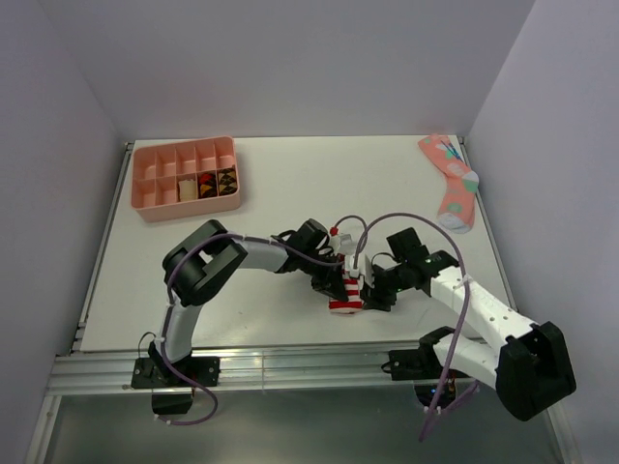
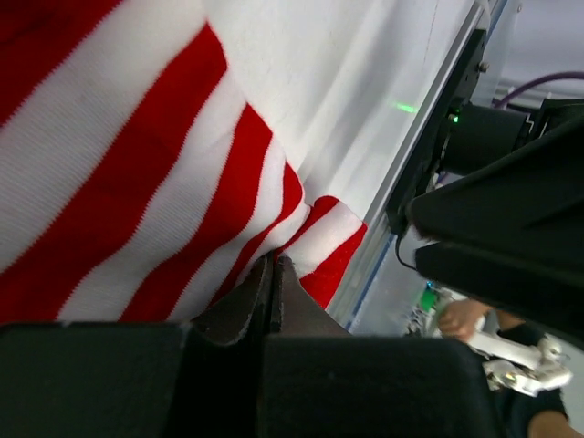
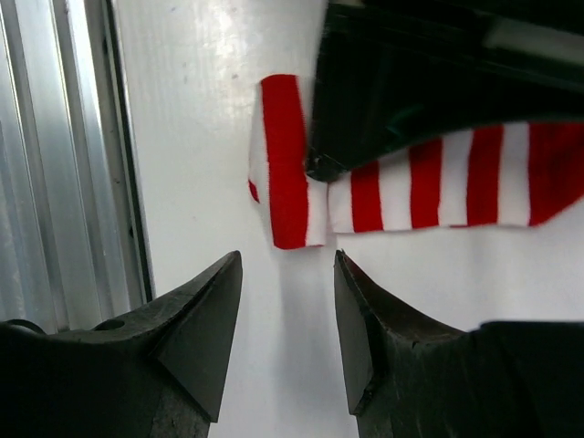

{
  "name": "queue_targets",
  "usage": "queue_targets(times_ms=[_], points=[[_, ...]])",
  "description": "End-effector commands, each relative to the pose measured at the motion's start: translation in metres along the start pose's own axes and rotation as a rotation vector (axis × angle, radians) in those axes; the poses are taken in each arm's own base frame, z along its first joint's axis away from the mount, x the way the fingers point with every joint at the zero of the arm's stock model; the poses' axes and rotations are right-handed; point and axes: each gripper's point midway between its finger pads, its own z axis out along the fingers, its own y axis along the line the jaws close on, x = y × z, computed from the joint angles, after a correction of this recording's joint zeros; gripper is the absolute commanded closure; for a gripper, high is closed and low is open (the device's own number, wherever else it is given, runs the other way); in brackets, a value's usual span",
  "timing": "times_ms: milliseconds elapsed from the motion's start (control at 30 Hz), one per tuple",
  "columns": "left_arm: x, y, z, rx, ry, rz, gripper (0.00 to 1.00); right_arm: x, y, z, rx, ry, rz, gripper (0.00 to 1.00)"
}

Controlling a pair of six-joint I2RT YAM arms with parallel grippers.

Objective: Roll the socks
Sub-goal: Roll the sock at the center of the board.

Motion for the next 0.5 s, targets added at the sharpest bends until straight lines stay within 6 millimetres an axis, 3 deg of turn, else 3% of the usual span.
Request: queue_targets(times_ms=[0,200,467], points=[[0.051,0.053,0.003,-0.179,0.157,-0.162,1.00,-0.005,-0.002,0.011,0.036,0.005,-0.103,0.48],[0.054,0.058,0.005,-0.182,0.191,-0.204,1.00,0.004,0.000,0.025,0.037,0.058,-0.158,0.48],[0.055,0.062,0.004,-0.174,0.205,-0.242,1.00,-0.004,0.007,0.041,0.049,0.064,-0.230,0.52]])
